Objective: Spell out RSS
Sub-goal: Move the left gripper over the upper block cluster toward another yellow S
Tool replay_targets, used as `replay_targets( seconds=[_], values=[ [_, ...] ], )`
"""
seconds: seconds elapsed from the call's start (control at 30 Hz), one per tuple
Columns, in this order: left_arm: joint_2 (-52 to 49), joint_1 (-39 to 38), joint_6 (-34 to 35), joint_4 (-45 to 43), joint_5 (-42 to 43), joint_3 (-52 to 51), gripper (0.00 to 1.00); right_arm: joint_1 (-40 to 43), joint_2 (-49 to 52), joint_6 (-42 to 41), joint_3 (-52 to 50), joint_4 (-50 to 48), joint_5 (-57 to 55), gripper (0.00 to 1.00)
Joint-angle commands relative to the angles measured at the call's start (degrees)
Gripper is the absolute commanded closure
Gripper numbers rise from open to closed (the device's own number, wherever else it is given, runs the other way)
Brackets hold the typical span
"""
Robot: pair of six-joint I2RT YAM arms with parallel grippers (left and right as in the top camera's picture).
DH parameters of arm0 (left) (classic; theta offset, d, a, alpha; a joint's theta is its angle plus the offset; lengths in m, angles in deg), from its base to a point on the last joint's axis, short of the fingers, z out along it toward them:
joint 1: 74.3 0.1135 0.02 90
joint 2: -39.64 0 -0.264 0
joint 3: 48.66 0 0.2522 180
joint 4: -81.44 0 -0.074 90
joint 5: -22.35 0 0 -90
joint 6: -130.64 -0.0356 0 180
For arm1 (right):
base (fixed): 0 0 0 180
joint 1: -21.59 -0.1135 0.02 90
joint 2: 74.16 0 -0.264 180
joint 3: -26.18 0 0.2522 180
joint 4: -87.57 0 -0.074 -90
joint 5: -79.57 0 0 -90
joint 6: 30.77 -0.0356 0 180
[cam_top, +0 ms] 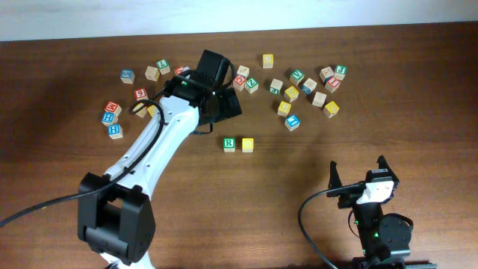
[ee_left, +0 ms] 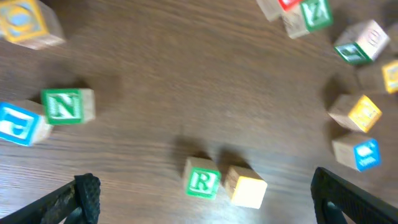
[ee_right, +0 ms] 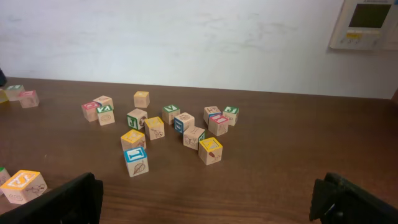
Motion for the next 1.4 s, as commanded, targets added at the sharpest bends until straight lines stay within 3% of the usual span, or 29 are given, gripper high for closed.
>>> replay_targets(
  seconds=[0.0,0.13,0.3,0.47,0.5,0.57,0.63,0.8,0.97,1.37],
  values=[
    [0.87,-0.11,-2.34,-0.44,6.23,0.79,0.01,-0.33,0.02,-0.22,-0.31,0.28,-0.11,0.02],
    [0.87,-0.09,-20.35,-5.68,26.38,1.27,0.01,-0.33,0.02,-0.22,-0.31,0.28,-0.11,0.02],
    [0.87,-0.11,-22.88,-2.89,26.43,8.92,0.01,-0.33,0.02,-0.22,-0.31,0.26,-0.11,0.02],
    [0.85,-1.07,-22.82,-8.68,14.95,12.74,0.01,-0.33,0.02,-0.22,-0.31,0.28,-0.11,0.02],
    [0.48,-1.46,-22.84,-9.99,11.93,12.72,0.06,-0.33,0.02,-0.20,-0.31,0.28,-0.11,0.02],
    [-0.15,-2.21,-22.82,-11.93,7.78,12.72,0.07,-0.33,0.02,-0.22,-0.31,0.28,-0.11,0.02],
    [-1.25,-2.78,-22.82,-14.03,5.57,12.72,0.01,-0.33,0.02,-0.22,-0.31,0.26,-0.11,0.02],
    [-4.66,-3.74,-18.56,-17.38,5.22,12.72,0.01,-0.33,0.02,-0.22,-0.31,0.28,-0.11,0.02],
    [-9.46,-5.97,-7.21,-19.43,5.88,12.72,0.01,-0.33,0.02,-0.22,-0.31,0.28,-0.11,0.02],
    [-16.94,-12.33,-7.10,-30.93,4.76,12.72,0.04,-0.33,0.02,-0.22,-0.31,0.28,-0.11,0.01]
  ],
)
